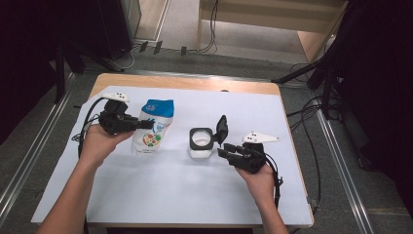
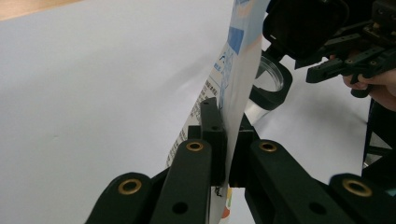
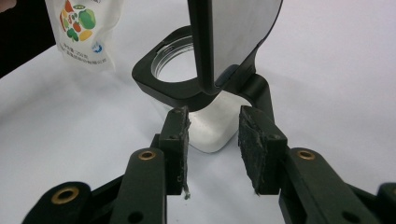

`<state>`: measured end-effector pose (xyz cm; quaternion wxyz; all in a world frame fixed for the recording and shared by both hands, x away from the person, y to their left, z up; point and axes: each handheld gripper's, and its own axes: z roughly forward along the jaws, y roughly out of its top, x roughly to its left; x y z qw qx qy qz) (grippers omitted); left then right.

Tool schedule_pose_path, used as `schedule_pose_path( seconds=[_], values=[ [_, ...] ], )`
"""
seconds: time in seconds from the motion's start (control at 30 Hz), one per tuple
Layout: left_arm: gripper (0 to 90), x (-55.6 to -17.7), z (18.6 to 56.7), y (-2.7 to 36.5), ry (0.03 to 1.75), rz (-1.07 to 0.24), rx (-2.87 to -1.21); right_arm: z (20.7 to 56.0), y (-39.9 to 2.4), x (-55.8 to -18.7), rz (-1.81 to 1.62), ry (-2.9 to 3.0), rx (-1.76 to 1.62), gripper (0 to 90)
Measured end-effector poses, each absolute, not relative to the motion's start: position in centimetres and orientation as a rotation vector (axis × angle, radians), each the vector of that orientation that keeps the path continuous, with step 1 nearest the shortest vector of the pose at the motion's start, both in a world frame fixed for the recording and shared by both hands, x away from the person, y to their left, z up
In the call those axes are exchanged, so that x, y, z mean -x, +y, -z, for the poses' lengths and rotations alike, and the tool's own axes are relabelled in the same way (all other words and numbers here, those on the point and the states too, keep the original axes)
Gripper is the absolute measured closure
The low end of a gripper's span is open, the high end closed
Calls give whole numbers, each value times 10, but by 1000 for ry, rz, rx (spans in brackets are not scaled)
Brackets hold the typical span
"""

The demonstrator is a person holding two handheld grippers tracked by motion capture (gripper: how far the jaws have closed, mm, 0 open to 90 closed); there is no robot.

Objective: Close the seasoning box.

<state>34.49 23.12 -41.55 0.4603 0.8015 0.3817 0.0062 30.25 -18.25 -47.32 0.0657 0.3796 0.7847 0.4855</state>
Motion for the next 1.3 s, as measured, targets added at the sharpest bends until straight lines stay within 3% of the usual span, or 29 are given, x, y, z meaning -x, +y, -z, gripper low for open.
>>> schedule_pose_path(
  seconds=[1.3],
  values=[
    [897,-384,448,281,1139,-116,-1855,484,-196,-301,-1417,2333,-1238,635]
  ],
)
